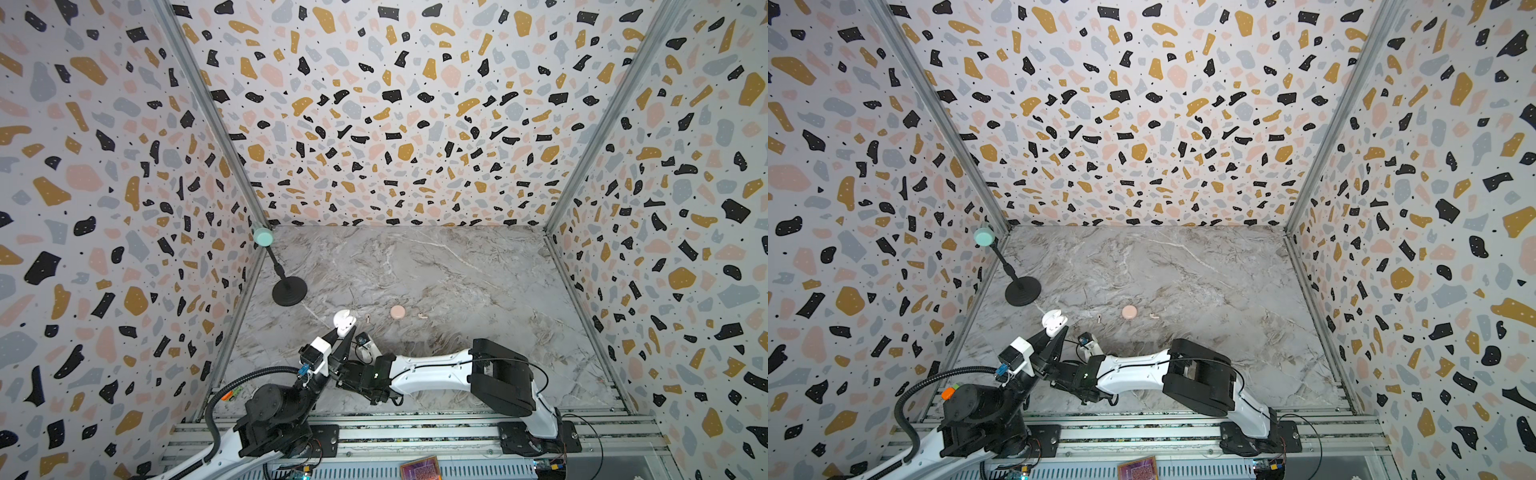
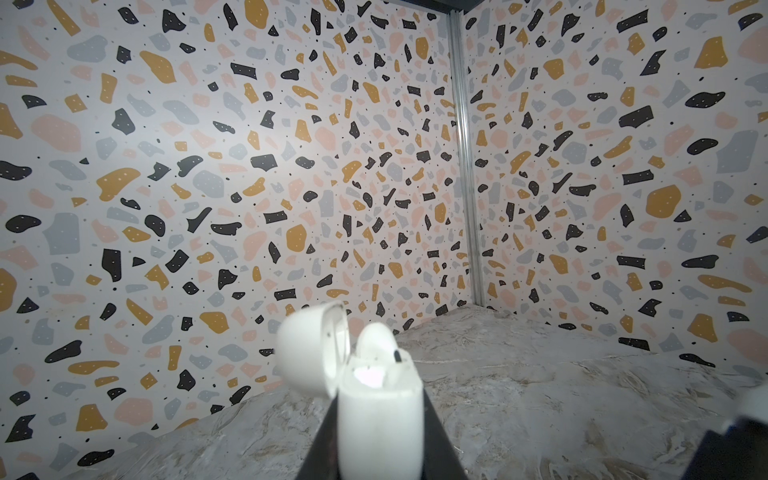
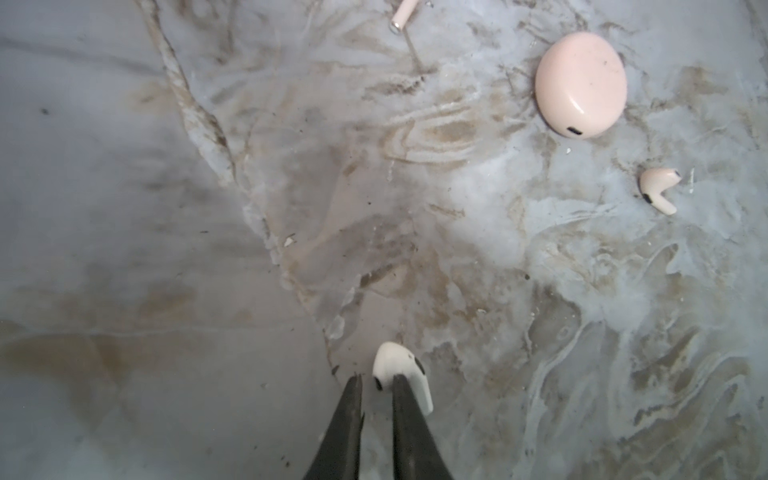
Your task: Insert the wireless bluetooth earbuds into the charging case
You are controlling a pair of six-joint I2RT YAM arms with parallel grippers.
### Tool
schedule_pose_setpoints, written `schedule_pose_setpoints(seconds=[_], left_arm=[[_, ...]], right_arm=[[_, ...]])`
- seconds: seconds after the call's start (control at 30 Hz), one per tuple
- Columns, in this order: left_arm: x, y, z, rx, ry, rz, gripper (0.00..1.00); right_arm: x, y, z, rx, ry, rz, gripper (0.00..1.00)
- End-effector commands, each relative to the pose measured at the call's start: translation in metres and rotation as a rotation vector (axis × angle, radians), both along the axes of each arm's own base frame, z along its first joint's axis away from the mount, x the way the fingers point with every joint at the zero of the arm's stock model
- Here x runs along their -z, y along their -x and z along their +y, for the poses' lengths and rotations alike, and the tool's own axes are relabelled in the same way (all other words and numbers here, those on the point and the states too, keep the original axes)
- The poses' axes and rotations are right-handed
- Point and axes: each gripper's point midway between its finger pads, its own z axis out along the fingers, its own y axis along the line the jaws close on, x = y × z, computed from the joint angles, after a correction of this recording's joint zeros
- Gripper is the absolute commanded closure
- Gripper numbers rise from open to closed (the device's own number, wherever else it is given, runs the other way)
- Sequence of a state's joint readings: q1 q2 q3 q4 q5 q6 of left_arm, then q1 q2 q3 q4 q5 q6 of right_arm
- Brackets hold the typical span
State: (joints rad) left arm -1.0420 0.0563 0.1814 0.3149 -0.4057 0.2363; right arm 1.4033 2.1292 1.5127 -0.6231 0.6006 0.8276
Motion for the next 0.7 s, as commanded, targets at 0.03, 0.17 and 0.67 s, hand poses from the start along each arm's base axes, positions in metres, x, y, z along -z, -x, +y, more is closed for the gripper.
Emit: schedule_pose_setpoints(seconds=[0.03,0.17,0.67], left_arm=[[-0.009,0.002,0.005,-0.011,0.040,-0.027,1.00],[-0.009,0.002,0.005,-0.010,0.041,-0.028,1.00],[-0.010,0.002,0.006,-0.012,0.045,-0.030,1.00]], right_arm=[[-0.010,0.001,0.003,-0.009,0.024,-0.034,0.83],[-0.011,0.002,0.003,-0.008,0.028,-0.038,0.82],[-0.030,0.008,0.012,-0.049,-0.027,-0.046,0.77]])
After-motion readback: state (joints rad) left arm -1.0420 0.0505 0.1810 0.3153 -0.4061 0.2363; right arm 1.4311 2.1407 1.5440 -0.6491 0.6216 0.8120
